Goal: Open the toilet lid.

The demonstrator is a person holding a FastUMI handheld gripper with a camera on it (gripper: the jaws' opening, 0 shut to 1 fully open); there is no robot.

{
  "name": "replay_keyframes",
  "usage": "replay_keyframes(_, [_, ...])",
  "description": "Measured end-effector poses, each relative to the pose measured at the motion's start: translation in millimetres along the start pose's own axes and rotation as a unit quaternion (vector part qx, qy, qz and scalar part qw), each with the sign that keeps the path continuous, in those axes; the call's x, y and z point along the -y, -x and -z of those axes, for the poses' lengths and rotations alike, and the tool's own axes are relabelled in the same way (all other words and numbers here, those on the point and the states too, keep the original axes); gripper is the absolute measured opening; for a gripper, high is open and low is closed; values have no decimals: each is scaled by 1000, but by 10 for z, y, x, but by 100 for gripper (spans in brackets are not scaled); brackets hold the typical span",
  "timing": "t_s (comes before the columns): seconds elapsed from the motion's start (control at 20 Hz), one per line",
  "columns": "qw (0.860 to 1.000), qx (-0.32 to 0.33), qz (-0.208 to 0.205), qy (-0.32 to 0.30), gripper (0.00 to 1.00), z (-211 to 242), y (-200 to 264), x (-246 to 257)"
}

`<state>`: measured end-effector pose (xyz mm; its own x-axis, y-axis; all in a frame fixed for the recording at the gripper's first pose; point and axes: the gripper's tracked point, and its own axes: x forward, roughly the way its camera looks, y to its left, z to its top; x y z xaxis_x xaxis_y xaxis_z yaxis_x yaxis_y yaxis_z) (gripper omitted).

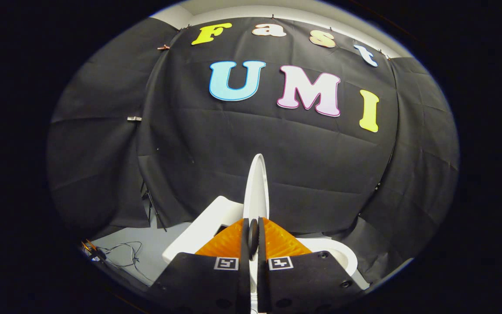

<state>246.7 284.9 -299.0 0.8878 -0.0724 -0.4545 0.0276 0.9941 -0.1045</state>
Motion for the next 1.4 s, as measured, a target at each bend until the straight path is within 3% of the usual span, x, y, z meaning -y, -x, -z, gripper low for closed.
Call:
replay_keyframes(0.25, [999, 0, -22, -46, 98, -48, 125, 75])
replay_keyframes(0.8, [995, 61, -48, -57, 98, -664, 946, 597])
replay_keyframes(1.05, [991, 108, -48, -70, 98, -1077, 1461, 1193])
replay_keyframes(1.4, [989, 136, -19, -44, 98, -1244, 2132, 2259])
